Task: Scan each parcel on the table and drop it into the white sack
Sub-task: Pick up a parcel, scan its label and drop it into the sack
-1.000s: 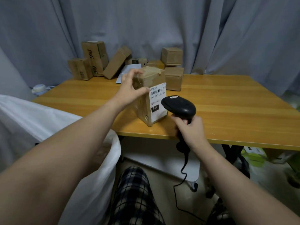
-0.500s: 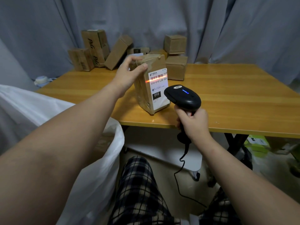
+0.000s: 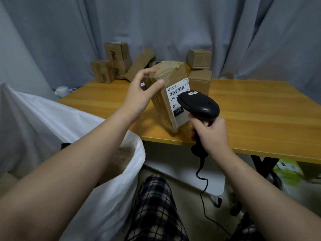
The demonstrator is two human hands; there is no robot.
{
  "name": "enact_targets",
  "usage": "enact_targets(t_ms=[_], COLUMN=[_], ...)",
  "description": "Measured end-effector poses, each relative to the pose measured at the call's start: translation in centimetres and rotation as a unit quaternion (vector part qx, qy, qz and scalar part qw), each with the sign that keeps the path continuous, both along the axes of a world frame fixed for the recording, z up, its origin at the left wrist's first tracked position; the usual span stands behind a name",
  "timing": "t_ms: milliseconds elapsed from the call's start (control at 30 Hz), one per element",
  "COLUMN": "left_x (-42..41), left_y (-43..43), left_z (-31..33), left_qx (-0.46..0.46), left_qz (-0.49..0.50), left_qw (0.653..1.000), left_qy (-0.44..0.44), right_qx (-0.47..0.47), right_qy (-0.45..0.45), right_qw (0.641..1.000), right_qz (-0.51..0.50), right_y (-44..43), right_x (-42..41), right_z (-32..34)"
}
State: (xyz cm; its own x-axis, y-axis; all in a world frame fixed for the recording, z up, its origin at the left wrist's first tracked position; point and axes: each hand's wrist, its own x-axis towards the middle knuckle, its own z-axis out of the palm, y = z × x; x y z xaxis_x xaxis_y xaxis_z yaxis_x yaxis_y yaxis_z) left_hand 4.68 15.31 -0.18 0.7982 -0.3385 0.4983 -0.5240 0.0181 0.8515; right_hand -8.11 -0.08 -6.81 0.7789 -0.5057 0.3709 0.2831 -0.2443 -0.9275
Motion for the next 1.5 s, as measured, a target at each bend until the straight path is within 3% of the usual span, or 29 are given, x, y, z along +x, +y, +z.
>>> enact_targets(t_ms=[167, 333, 467, 633, 833, 933, 1133, 1333, 1500], left_x=[-2.2, -3.9, -4.0, -2.4, 0.7, 1.9, 4.7, 7.6, 10.0], left_y=[9.2, 20.2, 26.5, 29.2, 27.4, 24.2, 16.8, 6.3, -3.9], left_z=[1.9, 2.6, 1.1, -2.5, -7.2, -6.7, -4.4, -4.1, -5.3], left_qx=[-0.001, 0.037, 0.135, 0.27, 0.484, 0.448, 0.417, 0.423, 0.436], left_qz=[0.094, 0.24, 0.34, 0.392, 0.345, 0.335, 0.274, 0.178, 0.105], left_qw=[0.993, 0.968, 0.927, 0.873, 0.804, 0.829, 0.861, 0.882, 0.889], left_qy=[-0.072, -0.056, -0.083, -0.103, -0.018, -0.015, -0.096, -0.109, -0.099], right_qx=[-0.041, -0.073, -0.106, -0.118, -0.069, -0.035, 0.073, 0.134, 0.248], right_qy=[0.002, 0.043, 0.071, 0.087, 0.13, 0.148, 0.151, 0.172, 0.187], right_qw=[0.993, 0.969, 0.957, 0.957, 0.963, 0.964, 0.972, 0.975, 0.95], right_qz=[0.111, 0.234, 0.259, 0.25, 0.226, 0.217, 0.164, 0.05, 0.019], right_y=[5.8, 14.2, 19.3, 21.3, 20.9, 20.1, 14.3, 0.7, -10.2], right_x=[2.3, 5.3, 6.9, 8.2, 9.3, 9.7, 11.1, 12.4, 11.6], right_z=[2.8, 3.7, 2.6, 1.3, 0.4, 0.3, 2.0, 2.2, 0.3])
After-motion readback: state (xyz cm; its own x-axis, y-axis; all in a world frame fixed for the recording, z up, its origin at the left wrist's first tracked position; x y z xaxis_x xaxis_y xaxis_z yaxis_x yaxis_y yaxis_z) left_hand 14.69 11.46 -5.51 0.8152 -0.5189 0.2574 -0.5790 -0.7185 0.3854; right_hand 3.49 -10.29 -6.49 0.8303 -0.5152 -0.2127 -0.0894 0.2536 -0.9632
